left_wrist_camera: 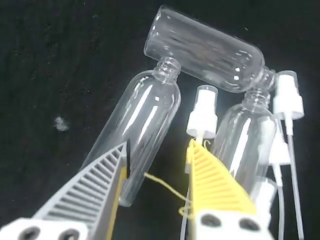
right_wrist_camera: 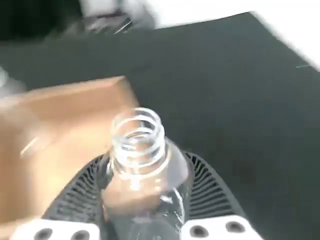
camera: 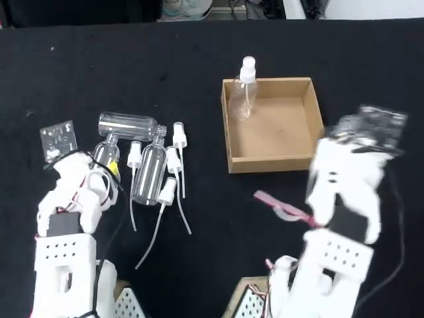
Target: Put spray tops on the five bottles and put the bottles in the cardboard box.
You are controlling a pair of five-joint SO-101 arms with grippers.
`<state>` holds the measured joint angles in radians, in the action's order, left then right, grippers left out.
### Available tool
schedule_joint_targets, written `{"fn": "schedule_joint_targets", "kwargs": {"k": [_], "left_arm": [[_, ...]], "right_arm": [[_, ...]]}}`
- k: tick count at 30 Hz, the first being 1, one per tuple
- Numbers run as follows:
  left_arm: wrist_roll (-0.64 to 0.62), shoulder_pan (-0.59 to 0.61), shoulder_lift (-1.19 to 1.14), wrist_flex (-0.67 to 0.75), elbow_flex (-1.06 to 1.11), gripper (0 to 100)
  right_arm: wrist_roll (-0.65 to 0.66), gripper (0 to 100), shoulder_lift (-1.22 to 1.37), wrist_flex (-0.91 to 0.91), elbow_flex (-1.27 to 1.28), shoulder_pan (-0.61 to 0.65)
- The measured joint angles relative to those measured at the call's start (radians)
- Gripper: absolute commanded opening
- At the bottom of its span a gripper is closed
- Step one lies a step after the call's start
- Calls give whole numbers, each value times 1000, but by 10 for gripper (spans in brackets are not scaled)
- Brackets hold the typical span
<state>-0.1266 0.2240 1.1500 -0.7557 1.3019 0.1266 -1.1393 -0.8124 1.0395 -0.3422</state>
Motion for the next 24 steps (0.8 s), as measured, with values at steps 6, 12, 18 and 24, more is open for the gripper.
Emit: {"fn": "schedule_joint_targets", "kwargs": {"k": [6, 12, 18, 24], "left_arm": [[104, 20, 0, -161, -143, 191], [135, 38, -20, -244, -253, 191], [193, 38, -256, -273, -394, 191], [183, -51, -580, -388, -632, 193]], "right_arm": [[20, 11, -86, -281, -46, 298], [20, 11, -87, -307, -54, 568], [11, 11, -87, -288, -54, 770], [-23, 11, -92, -218, 5, 818]]}}
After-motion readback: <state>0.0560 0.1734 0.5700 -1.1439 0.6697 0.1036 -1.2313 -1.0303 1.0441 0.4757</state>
